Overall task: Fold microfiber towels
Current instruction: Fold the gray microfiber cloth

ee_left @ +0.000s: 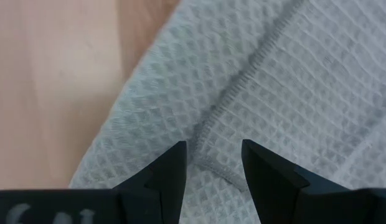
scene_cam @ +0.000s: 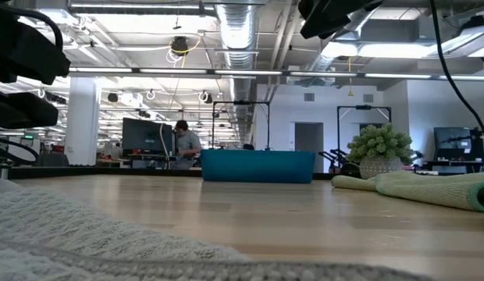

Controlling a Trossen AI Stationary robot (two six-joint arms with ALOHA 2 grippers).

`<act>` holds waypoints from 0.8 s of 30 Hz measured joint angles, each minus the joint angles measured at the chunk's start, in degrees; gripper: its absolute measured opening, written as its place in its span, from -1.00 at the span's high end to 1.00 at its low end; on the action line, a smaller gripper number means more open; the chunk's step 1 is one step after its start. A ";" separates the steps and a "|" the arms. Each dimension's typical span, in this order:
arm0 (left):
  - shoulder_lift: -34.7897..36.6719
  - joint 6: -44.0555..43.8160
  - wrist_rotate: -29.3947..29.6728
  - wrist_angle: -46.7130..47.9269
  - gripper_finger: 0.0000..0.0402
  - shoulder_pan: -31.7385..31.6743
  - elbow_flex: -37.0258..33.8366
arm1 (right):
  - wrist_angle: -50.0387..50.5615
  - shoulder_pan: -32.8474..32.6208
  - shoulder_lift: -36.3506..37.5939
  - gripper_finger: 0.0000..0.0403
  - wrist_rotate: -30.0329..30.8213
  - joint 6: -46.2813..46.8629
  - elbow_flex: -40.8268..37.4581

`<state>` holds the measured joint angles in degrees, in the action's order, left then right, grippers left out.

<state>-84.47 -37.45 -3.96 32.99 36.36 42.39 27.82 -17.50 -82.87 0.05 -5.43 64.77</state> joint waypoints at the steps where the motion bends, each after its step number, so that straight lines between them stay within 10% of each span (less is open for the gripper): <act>1: 0.00 -0.90 0.70 0.02 0.27 0.00 0.00 | 0.01 0.00 0.00 -0.05 -0.02 0.00 0.00; 24: -0.02 -3.36 4.68 -0.18 0.27 2.34 -0.31 | 0.45 -0.11 0.00 -0.05 -0.08 1.50 0.04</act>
<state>-84.49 -40.81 0.72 32.81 38.70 42.09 28.27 -17.61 -82.87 -0.03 -3.93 64.82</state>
